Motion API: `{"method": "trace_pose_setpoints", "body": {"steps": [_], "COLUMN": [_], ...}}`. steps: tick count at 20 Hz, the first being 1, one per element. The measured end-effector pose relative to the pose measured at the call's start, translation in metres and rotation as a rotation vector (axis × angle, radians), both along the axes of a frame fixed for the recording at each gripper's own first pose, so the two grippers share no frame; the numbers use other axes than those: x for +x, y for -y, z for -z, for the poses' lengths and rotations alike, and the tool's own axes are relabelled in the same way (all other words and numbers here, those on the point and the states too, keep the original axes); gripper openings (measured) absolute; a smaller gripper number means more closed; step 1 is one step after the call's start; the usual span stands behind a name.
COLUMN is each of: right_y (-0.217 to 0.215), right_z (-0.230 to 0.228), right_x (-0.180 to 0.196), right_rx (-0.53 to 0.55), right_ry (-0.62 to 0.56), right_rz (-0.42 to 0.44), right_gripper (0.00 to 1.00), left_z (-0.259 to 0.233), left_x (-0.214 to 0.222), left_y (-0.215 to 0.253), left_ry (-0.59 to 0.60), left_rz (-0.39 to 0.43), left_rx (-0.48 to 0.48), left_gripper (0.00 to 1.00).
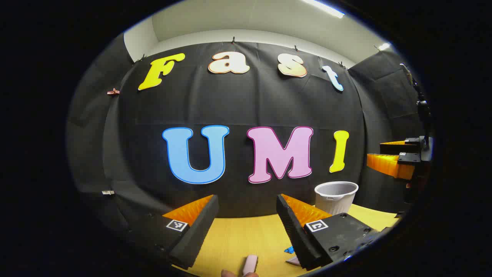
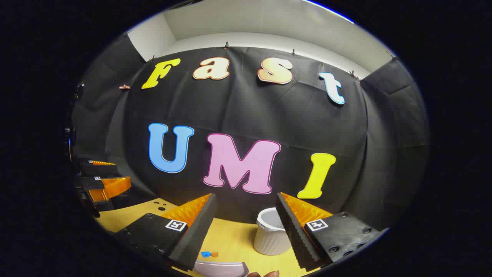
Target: Pick up the small broom and dustpan from the desktop, sweep the trash into the dustpan with the broom, and then empty the trash into the garbage bin.
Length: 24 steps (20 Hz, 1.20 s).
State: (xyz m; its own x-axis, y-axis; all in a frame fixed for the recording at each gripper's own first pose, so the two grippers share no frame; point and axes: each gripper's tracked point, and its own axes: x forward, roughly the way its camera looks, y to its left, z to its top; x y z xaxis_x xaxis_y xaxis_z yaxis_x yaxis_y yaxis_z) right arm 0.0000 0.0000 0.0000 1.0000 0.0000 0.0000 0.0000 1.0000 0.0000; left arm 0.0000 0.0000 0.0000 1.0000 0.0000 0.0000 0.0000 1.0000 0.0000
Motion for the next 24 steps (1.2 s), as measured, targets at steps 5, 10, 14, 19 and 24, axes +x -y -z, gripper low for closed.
{"method": "trace_pose_setpoints", "body": {"steps": [5,10,14,19,24], "right_y": [-0.006,-0.006,-0.008,-0.020,-0.029], "right_z": [0.000,0.001,0.006,0.045,0.132], "right_x": [-0.002,-0.005,-0.008,-0.014,-0.046], "right_rx": [-0.013,-0.010,-0.012,0.008,-0.036], "right_ry": [0.001,-0.003,-0.019,-0.138,-0.377], "right_rz": [-0.014,-0.019,-0.028,-0.079,-0.142], "right_gripper": [0.96,0.96,0.96,0.96,0.96], "left_z": [0.004,0.003,0.005,0.022,0.043], "left_x": [-0.001,-0.003,-0.005,-0.008,-0.012], "left_y": [-0.005,-0.005,-0.003,-0.005,-0.011], "left_ry": [-0.006,-0.004,-0.008,-0.039,-0.067], "left_rz": [-0.010,-0.014,-0.011,-0.018,-0.048], "left_rx": [0.004,0.008,0.011,0.021,0.083], "left_gripper": [0.95,0.95,0.95,0.95,0.95]}}
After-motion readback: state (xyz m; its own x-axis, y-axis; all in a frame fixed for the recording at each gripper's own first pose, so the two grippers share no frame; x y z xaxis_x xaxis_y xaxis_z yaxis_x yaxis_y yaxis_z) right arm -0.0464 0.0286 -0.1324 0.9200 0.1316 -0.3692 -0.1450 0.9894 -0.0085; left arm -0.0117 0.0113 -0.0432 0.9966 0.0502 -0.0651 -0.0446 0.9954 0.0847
